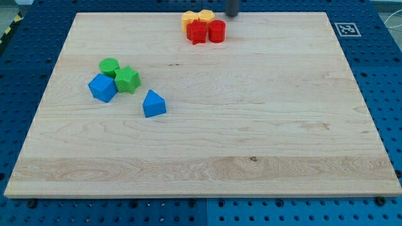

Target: Move your arm towards center left

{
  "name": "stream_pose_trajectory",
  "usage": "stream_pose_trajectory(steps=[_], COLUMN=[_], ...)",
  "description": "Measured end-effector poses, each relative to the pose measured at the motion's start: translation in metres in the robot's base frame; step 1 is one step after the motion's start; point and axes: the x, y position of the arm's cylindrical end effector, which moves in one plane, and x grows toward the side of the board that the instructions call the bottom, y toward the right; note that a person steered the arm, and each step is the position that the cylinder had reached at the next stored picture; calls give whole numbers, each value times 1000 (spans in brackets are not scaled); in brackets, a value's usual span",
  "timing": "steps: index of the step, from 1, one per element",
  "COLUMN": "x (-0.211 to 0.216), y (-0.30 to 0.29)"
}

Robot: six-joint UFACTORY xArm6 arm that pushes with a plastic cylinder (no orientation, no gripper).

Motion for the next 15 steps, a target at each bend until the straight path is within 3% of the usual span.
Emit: stream_pose_trajectory(steps=[2, 3, 4, 6, 7, 8, 12, 14, 15], x=[70, 124, 127, 192, 199, 199, 172, 113, 111], y=[122, 127, 127, 128, 128, 100, -158, -263, -319])
